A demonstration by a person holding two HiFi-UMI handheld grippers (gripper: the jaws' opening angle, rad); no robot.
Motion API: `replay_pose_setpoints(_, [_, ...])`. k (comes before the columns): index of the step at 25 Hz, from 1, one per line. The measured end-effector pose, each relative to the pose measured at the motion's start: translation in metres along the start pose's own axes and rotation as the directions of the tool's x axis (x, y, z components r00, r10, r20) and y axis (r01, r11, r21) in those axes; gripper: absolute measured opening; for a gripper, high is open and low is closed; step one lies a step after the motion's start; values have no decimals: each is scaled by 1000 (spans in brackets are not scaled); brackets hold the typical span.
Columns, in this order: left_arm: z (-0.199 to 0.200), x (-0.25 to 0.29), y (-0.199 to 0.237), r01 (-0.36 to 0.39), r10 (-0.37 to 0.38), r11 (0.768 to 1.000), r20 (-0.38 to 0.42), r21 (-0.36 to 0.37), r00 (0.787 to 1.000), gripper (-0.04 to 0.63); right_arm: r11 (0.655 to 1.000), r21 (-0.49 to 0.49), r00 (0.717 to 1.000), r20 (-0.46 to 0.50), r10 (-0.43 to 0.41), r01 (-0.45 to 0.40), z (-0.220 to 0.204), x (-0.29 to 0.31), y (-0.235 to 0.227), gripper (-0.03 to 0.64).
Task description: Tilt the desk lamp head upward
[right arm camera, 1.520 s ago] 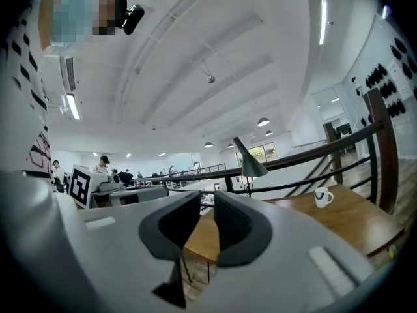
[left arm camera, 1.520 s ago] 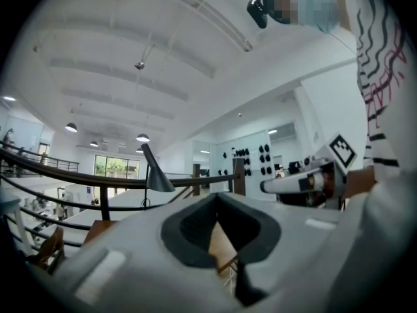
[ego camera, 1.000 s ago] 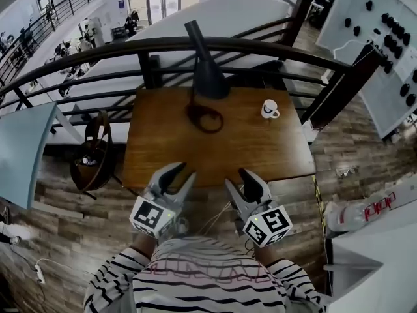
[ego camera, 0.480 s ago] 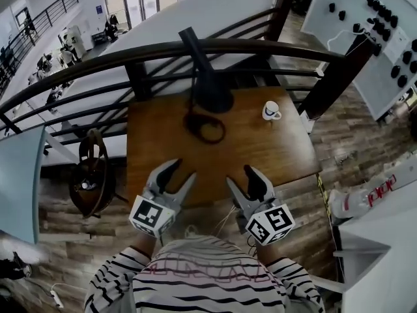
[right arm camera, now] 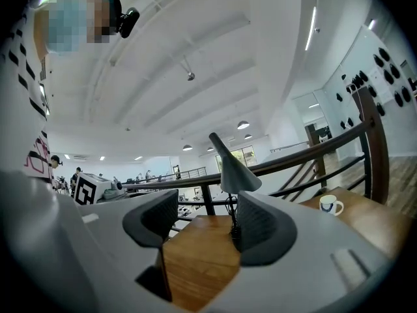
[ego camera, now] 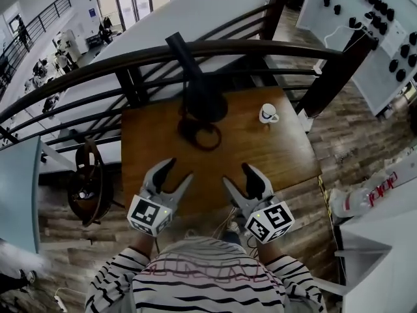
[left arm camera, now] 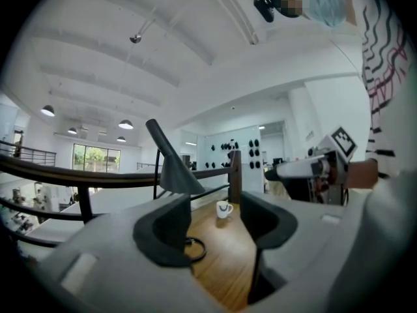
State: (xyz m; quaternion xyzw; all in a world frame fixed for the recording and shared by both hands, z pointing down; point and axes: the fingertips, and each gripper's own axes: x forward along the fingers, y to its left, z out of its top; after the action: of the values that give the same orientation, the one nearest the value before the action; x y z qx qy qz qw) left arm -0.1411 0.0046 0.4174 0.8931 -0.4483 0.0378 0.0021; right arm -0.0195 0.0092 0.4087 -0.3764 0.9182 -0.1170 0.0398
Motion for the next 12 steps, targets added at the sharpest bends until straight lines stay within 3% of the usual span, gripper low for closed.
replay_pose_setpoints(12, [6, 94, -14, -201, 201, 980, 2, 7, 980, 229, 984, 20, 983, -40, 177, -177, 24, 12, -107, 267])
